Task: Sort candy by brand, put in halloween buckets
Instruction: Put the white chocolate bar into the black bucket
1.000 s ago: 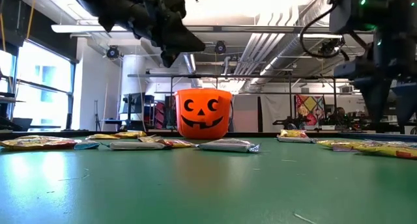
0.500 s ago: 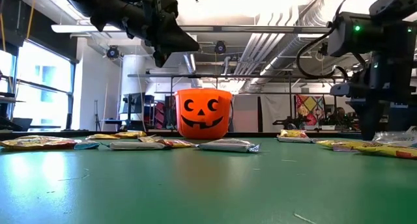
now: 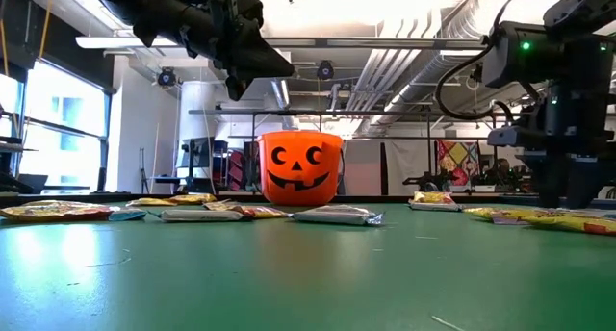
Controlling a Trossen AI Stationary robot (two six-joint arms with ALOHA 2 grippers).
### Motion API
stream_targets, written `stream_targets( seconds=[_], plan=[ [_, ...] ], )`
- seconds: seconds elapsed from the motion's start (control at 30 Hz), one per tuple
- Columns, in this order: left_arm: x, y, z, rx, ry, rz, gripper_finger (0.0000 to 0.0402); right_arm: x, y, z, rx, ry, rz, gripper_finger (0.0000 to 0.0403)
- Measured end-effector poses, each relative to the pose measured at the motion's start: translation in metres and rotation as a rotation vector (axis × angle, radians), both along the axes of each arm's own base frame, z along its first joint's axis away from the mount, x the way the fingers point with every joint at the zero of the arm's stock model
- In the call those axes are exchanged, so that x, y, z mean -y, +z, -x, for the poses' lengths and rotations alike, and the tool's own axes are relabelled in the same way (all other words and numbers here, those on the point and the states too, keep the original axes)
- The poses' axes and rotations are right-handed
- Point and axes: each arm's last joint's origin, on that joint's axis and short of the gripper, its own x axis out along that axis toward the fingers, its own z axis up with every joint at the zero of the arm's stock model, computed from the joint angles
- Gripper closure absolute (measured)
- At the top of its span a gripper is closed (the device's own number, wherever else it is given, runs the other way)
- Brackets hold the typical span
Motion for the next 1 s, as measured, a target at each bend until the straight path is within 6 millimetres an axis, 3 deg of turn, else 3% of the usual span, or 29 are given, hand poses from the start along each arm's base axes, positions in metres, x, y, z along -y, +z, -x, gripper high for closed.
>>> stream_targets(
  seconds=[0.17, 0.4, 0.67, 1.0],
  plan=[
    [0.0, 0.0, 0.0, -0.001, -0.001, 0.0, 0.0401, 0.0, 0.0, 0.0, 0.0, 0.008, 0.012, 0.0332],
    [0.0, 0.0, 0.0, 0.0, -0.002, 0.001, 0.0401, 0.001, 0.0, -0.001, 0.005, 0.017, 0.036, 0.0394],
    [0.0, 0.0, 0.0, -0.001, -0.002, 0.0, 0.0402, 0.001, 0.004, 0.0, 0.008, 0.023, 0.049, 0.0402],
    [0.0, 0.0, 0.0, 0.0, -0.01, -0.017, 0.0401, 0.002, 0.031, -0.015, 0.042, 0.052, 0.071, 0.0403]
  ],
)
